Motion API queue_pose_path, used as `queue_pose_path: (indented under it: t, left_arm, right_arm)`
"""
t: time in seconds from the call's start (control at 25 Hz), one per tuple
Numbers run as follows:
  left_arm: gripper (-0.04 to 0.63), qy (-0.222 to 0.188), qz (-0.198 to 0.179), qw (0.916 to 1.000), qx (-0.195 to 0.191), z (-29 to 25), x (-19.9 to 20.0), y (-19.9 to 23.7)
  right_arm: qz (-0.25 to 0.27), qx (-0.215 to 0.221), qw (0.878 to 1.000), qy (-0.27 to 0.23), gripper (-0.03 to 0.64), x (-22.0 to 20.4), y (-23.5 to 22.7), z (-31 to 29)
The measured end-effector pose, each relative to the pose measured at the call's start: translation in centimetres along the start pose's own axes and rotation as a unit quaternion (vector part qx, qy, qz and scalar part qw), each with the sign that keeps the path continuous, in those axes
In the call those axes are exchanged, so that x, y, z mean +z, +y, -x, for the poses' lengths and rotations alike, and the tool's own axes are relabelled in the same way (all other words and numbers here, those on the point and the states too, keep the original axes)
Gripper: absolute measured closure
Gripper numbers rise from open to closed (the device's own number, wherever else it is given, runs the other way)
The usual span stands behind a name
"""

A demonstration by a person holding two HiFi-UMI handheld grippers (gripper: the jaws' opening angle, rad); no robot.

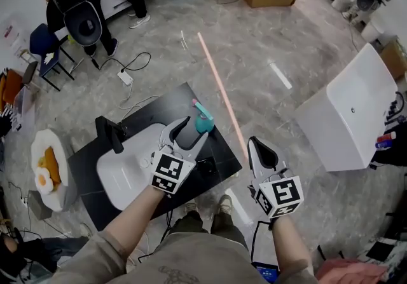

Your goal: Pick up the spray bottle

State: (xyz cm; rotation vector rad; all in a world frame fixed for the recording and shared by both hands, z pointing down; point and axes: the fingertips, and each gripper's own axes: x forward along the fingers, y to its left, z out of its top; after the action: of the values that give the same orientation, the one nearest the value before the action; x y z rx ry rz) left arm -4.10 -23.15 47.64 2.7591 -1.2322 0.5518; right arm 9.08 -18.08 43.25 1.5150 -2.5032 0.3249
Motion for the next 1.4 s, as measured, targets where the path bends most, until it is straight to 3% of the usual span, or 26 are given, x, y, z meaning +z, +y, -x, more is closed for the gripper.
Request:
queue_pose_path:
  t: [0.72,0.96,1.12,1.4]
  left_arm:
    - [0.376,0.103,0.034,0.9940,-0.012,-8.8,-9.4,1.4]
    - [0.378,0.110,0.030,0.9934,-0.009,-10.3,-10.0,1.8]
    - [0.439,0.111,0.025,0.9935,-0.002,-10.5,-10.1,2.0]
    - [0.452,0.095,0.020,0.9953,0.009,-9.5,-8.6,2.3]
  right_arm:
    - [-0.036,-0.007,0.996,0.080,0.588,-7.5,-2.6,-4.6]
    - [-0.043,-0.014,0.995,0.090,0.588,-8.5,-3.1,-4.4]
    - [-0.045,-0.016,0.995,0.092,0.588,-8.8,-3.1,-4.1]
    - [-0.039,-0.015,0.995,0.086,0.588,-7.9,-3.0,-3.3]
